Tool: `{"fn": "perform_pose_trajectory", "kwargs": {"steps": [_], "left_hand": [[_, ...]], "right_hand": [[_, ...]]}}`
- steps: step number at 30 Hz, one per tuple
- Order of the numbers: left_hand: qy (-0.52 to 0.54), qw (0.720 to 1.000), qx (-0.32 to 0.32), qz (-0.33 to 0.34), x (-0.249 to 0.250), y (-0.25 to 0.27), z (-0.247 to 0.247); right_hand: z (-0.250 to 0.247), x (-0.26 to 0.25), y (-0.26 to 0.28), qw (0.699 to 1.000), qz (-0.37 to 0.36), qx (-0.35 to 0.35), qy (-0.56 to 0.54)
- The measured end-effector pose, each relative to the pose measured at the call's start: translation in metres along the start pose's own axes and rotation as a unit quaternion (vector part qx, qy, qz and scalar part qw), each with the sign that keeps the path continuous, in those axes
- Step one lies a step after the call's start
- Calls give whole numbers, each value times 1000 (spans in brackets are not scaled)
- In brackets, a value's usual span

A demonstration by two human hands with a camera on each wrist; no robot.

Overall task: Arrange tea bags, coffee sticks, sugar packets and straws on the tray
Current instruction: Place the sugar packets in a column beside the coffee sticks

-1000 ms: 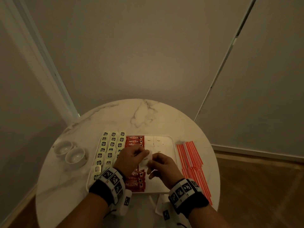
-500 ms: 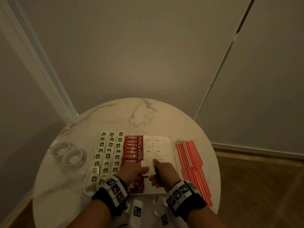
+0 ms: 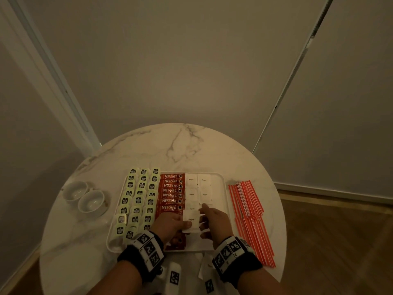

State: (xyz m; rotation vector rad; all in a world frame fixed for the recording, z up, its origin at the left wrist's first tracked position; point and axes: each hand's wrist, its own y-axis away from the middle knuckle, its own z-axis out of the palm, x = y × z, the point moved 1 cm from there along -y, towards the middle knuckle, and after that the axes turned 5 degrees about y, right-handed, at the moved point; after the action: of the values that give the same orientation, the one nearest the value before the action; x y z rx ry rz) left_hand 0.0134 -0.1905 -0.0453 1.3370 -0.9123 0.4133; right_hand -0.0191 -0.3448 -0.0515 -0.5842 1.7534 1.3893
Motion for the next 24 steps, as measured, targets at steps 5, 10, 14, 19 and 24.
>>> {"fn": "perform_pose_trajectory", "kwargs": {"steps": [5,10,14,19,24], "left_hand": [[-45,999,12,9,-11,1,3],[-85,995,33,44,-12,3,3],[-119,988,71,75,-11,5,0],[-150,984,63,70,-15,7,-3],[-162,984,53,52,-18,6,-4]], "right_hand": [[-9,12,6,995,-6,-78,54],[-19,20,-8,996,3,-27,87],[-18,26,-22,989,-8,22,143],[-9,32,-31,977,-19,42,210],[-6,34,-34,966,-39,43,251]]}}
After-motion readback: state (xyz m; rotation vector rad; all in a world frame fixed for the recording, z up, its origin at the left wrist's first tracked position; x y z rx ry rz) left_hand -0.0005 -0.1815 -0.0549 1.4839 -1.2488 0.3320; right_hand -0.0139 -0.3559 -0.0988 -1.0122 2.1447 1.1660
